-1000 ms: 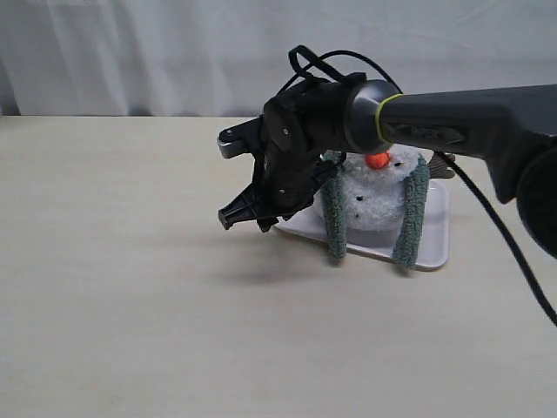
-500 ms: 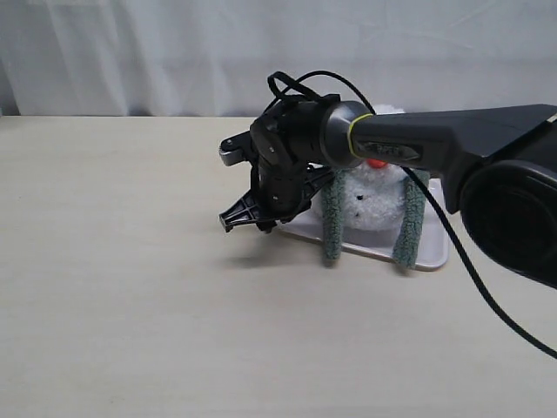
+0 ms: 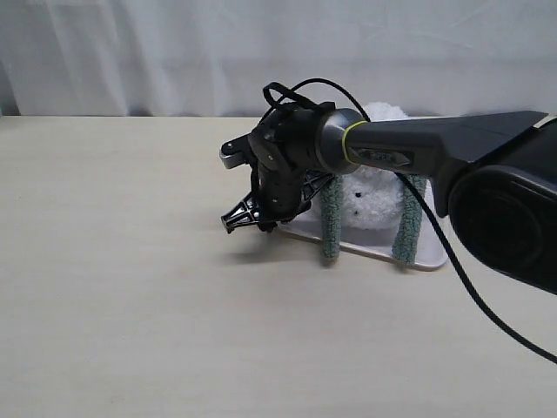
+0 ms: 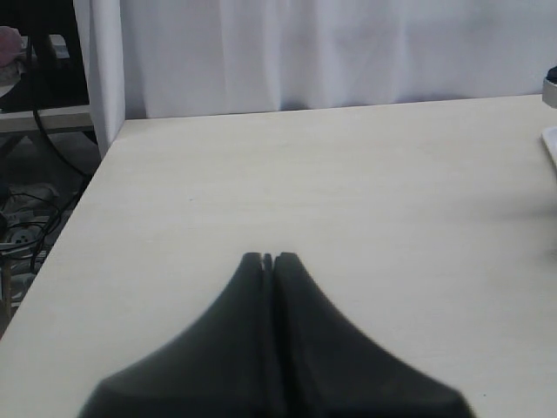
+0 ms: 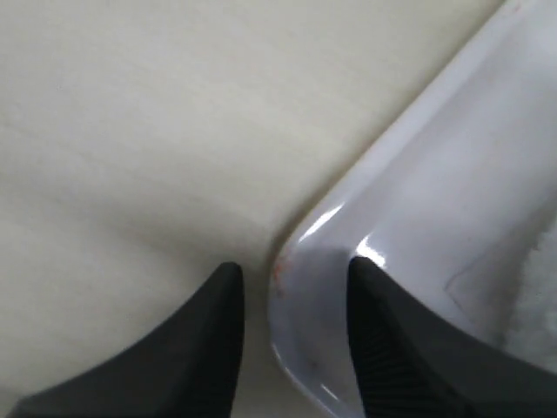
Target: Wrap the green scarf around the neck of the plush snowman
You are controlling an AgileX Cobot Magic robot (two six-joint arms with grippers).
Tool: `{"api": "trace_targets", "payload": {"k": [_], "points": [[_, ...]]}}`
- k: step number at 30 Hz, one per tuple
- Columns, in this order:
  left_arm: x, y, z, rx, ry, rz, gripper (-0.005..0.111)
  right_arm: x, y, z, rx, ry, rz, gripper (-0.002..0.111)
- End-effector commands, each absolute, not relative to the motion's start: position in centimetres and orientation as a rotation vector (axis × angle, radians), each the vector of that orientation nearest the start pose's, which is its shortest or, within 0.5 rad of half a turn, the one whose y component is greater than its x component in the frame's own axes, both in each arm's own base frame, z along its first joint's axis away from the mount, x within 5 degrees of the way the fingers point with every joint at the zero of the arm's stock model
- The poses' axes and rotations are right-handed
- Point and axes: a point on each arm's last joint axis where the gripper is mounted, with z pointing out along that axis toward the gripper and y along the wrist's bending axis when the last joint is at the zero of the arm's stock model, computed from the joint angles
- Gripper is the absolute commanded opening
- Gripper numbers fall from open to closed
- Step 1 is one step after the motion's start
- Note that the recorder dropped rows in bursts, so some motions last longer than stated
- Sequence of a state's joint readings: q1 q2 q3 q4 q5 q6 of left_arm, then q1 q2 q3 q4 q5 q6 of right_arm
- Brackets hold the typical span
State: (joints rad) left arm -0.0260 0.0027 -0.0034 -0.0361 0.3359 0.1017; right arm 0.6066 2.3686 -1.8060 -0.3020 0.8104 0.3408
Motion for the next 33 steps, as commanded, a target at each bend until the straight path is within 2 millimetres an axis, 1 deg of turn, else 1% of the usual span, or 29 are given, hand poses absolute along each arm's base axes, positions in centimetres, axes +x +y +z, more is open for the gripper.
{"api": "trace_targets", "payload": {"k": [1, 4, 6, 7, 12, 13, 14, 17, 19, 22, 23, 28, 29, 31, 33], "points": [[5.4, -0.2, 18.4, 0.089, 1.804, 0.018, 0.0, 40.6, 26.8, 10.0, -0.779, 2.742, -0.059, 0.038], [5.4, -0.2, 18.4, 0.089, 1.804, 0.018, 0.0, 39.7, 27.6, 9.8, -0.971, 2.755, 0.088, 0.038], [5.4, -0.2, 18.4, 0.089, 1.804, 0.018, 0.0, 39.2, 27.9, 9.8, -1.032, 2.769, 0.164, 0.038], [5.4, -0.2, 18.4, 0.089, 1.804, 0.018, 0.0, 39.1, 28.0, 9.8, -1.034, 2.779, 0.185, 0.038], [5.4, -0.2, 18.4, 0.089, 1.804, 0.018, 0.0, 38.7, 27.7, 10.4, -1.069, 2.811, 0.17, 0.038], [5.4, -0.2, 18.4, 0.089, 1.804, 0.018, 0.0, 38.2, 27.9, 10.6, -1.145, 2.818, 0.16, 0.038], [5.4, -0.2, 18.4, 0.089, 1.804, 0.018, 0.0, 37.9, 28.0, 10.8, -1.178, 2.814, 0.144, 0.038], [5.4, -0.2, 18.4, 0.089, 1.804, 0.018, 0.0, 38.2, 28.4, 11.7, -1.12, 2.764, 0.159, 0.038], [5.4, -0.2, 18.4, 0.089, 1.804, 0.018, 0.0, 38.2, 28.6, 12.8, -1.099, 2.737, 0.175, 0.038], [5.4, -0.2, 18.4, 0.089, 1.804, 0.018, 0.0, 37.8, 28.4, 15.4, -1.098, 2.717, 0.187, 0.038], [5.4, -0.2, 18.4, 0.089, 1.804, 0.018, 0.0, 37.6, 28.3, 16.7, -1.095, 2.702, 0.193, 0.038], [5.4, -0.2, 18.4, 0.089, 1.804, 0.018, 0.0, 36.7, 27.6, 22.4, -1.045, 2.613, 0.227, 0.038], [5.4, -0.2, 18.4, 0.089, 1.804, 0.018, 0.0, 36.3, 27.3, 23.9, -1.031, 2.578, 0.235, 0.037], [5.4, -0.2, 18.4, 0.089, 1.804, 0.018, 0.0, 35.8, 26.6, 25.5, -0.985, 2.529, 0.211, 0.034], [5.4, -0.2, 18.4, 0.089, 1.804, 0.018, 0.0, 35.2, 25.7, 26.6, -0.936, 2.473, 0.171, 0.028]]}}
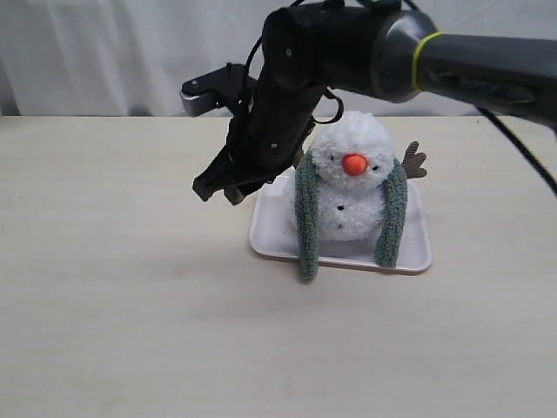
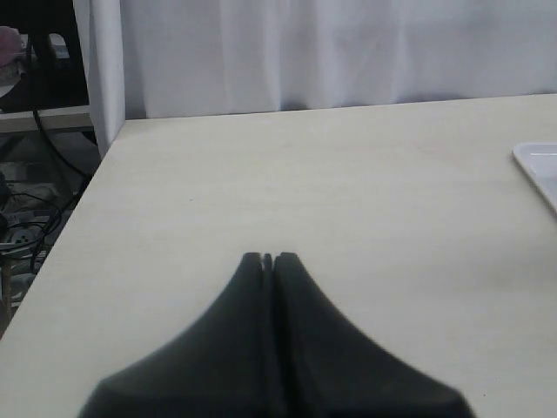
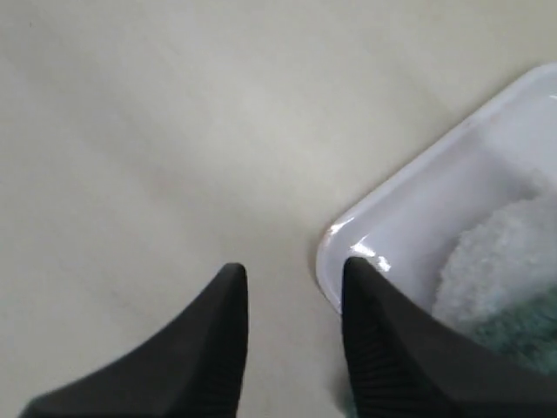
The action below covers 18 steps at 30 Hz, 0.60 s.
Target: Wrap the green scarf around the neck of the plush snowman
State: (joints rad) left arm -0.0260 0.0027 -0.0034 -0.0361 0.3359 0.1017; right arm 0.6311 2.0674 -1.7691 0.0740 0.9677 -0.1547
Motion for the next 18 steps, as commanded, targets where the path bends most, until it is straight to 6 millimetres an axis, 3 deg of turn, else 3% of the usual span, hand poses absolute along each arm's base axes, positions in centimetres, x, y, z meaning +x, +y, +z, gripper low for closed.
{"api": "trace_targets", "payload": {"k": [1, 10, 18], "points": [[5.4, -0.2, 18.4, 0.089, 1.804, 0.018, 0.0, 34.8, 25.1, 27.3, -0.912, 2.446, 0.157, 0.025], [5.4, -0.2, 18.4, 0.089, 1.804, 0.018, 0.0, 30.2, 19.7, 31.3, -0.701, 2.29, 0.044, 0.02], [5.4, -0.2, 18.4, 0.089, 1.804, 0.018, 0.0, 28.1, 11.9, 30.4, -0.414, 2.348, -0.076, 0.02]]}}
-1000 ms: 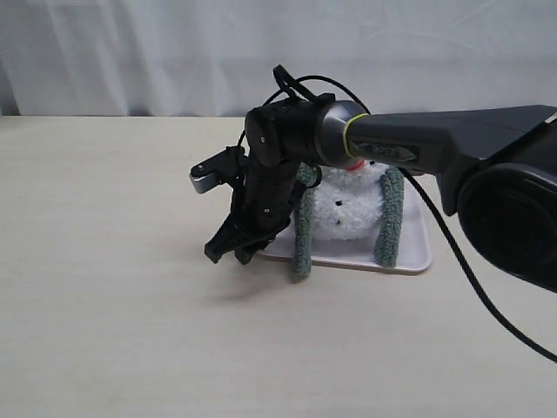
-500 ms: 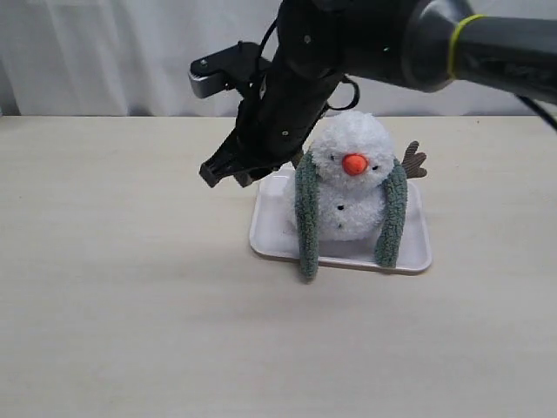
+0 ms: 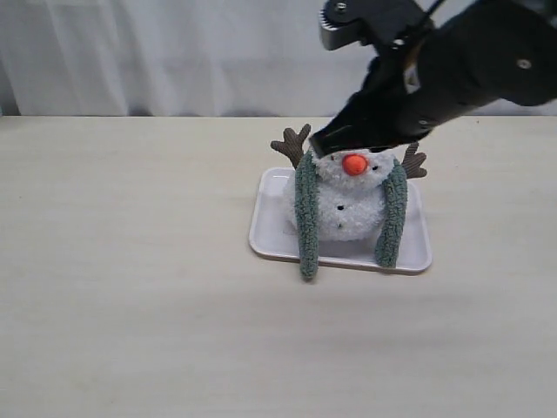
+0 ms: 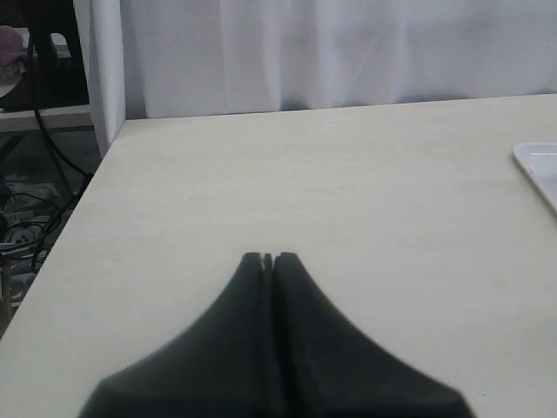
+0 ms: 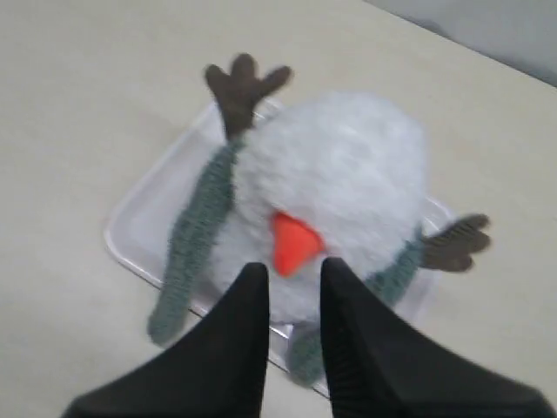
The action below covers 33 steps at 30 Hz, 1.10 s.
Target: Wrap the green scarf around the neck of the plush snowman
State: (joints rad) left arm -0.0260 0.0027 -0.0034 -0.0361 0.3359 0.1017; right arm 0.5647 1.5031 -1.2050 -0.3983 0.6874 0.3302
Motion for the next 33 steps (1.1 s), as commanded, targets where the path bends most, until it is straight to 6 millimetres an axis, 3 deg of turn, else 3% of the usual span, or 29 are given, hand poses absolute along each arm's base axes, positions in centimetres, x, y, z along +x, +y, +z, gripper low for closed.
{"api": "trace_targets", "payload": {"k": [1, 5, 8, 20, 25, 33], "points": [[5.4, -0.2, 18.4, 0.089, 1.804, 0.018, 0.0, 28.0, 11.0, 30.2, -0.388, 2.351, -0.084, 0.02], [5.4, -0.2, 18.4, 0.089, 1.804, 0.018, 0.0, 27.1, 8.3, 28.5, -0.324, 2.362, -0.094, 0.02], [5.4, -0.2, 18.4, 0.089, 1.804, 0.018, 0.0, 26.6, 8.1, 28.5, -0.284, 2.292, 0.002, 0.02], [5.4, -0.2, 18.4, 0.089, 1.804, 0.018, 0.0, 22.8, 6.9, 33.8, -0.243, 2.068, 0.076, 0.02], [5.4, -0.2, 18.4, 0.089, 1.804, 0.018, 0.0, 19.8, 5.9, 36.3, -0.196, 1.97, 0.126, 0.02], [5.4, -0.2, 18.4, 0.089, 1.804, 0.018, 0.0, 14.4, 3.9, 37.8, -0.166, 1.824, 0.156, 0.02]]}}
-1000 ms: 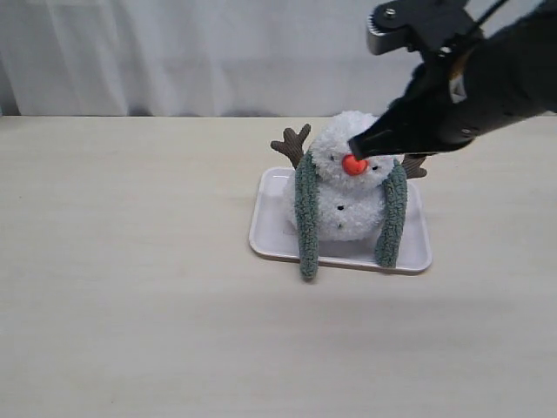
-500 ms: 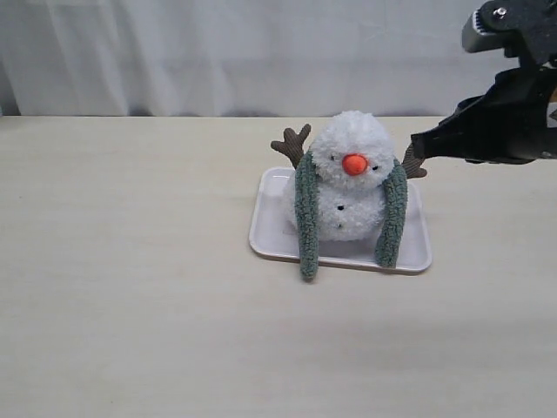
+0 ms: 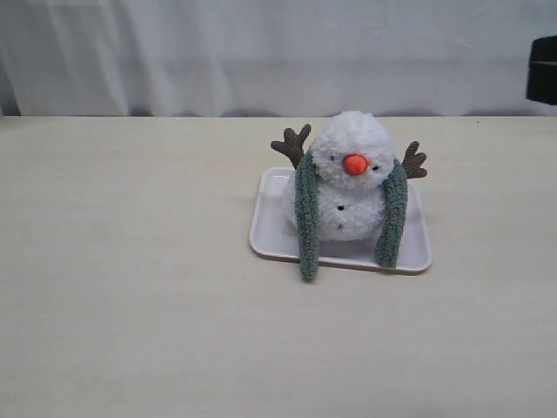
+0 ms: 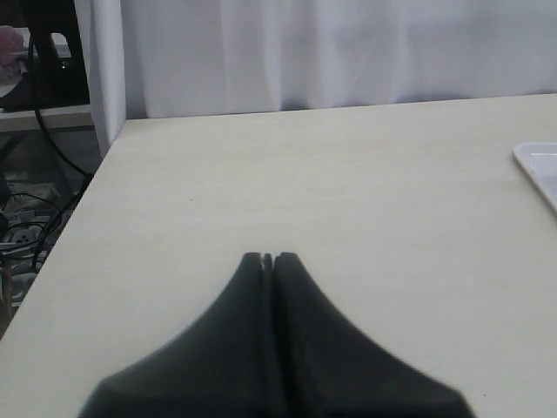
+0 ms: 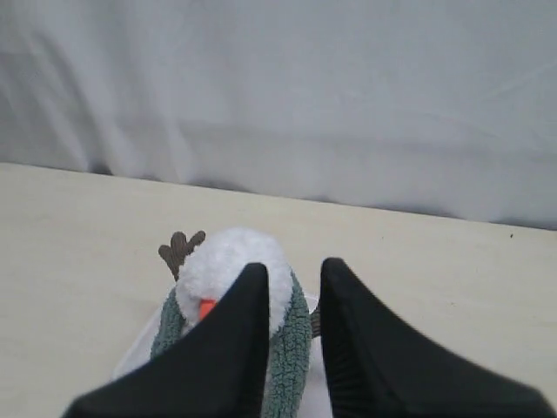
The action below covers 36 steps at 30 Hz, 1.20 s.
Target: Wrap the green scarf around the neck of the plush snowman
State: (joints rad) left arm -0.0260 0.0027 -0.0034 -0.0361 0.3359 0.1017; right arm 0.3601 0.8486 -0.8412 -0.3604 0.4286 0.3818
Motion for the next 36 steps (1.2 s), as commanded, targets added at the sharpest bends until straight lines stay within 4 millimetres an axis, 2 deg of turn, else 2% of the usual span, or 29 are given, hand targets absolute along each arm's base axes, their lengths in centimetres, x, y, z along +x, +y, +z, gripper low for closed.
{"api": "trace_targets", "payload": {"k": [1, 7, 12, 17, 25, 36], "points": [[5.4, -0.2, 18.4, 0.089, 1.804, 0.018, 0.0, 13.6, 3.6, 37.8, -0.16, 1.81, 0.157, 0.02], [5.4, -0.2, 18.4, 0.089, 1.804, 0.018, 0.0, 9.3, 1.8, 38.1, -0.142, 1.722, 0.149, 0.019], [5.4, -0.2, 18.4, 0.089, 1.804, 0.018, 0.0, 5.5, 0.4, 38.1, -0.118, 1.602, 0.17, 0.004], [5.4, -0.2, 18.4, 0.089, 1.804, 0.018, 0.0, 2.0, -1.1, 37.7, -0.079, 1.521, 0.181, 0.004], [5.4, -0.2, 18.4, 0.089, 1.804, 0.018, 0.0, -2.3, -3.0, 36.6, -0.02, 1.441, 0.195, 0.004], [5.4, -0.2, 18.4, 0.089, 1.804, 0.018, 0.0, -2.4, -3.0, 36.7, -0.018, 1.439, 0.19, 0.004]]}}
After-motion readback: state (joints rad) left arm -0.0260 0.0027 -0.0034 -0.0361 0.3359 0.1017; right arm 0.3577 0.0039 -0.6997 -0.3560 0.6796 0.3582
